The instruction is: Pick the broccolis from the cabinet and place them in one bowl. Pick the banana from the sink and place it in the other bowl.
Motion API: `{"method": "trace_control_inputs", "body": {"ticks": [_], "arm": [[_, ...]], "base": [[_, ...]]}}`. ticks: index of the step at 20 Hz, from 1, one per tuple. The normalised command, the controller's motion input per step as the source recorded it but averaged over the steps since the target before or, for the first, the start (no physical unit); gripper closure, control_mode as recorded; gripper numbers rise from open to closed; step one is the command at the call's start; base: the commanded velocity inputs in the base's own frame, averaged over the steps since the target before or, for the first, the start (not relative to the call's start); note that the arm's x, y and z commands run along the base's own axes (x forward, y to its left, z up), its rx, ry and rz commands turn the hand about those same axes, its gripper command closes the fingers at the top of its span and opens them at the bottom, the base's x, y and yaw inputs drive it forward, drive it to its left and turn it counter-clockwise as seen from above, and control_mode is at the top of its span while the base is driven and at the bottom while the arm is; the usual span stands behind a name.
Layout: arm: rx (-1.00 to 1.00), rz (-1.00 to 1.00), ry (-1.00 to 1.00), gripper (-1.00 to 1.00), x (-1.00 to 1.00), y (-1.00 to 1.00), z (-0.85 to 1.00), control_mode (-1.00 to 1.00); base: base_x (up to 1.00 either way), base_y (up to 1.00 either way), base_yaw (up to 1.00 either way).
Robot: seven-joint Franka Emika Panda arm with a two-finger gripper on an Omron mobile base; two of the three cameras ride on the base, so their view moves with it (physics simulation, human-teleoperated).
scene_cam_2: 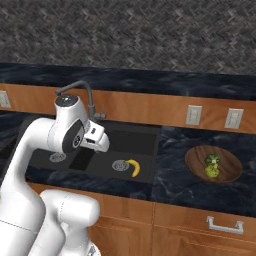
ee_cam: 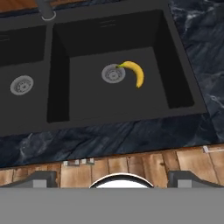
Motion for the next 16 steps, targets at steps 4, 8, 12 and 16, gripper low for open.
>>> {"method": "trace_control_inputs", "body": {"ticks": [4,8,12,16], "arm": [[-0.1,0.11,0.1,-1.0,0.82,-0.05,-0.33,-1.0],[-0.11,0.11,0.1,-1.0,0.78,-0.06,-0.42,-1.0],[-0.06,0.02,0.03,-1.0,0.49,-0.17,-0.26,-1.0],[-0.03,0.0,-0.01,-1.0,0.49,-0.28,-0.32,-1.0]], "base": [[0.0,0.0,0.0],[0.0,0.0,0.0],[0.0,0.0,0.0],[0.0,0.0,0.0]]}}
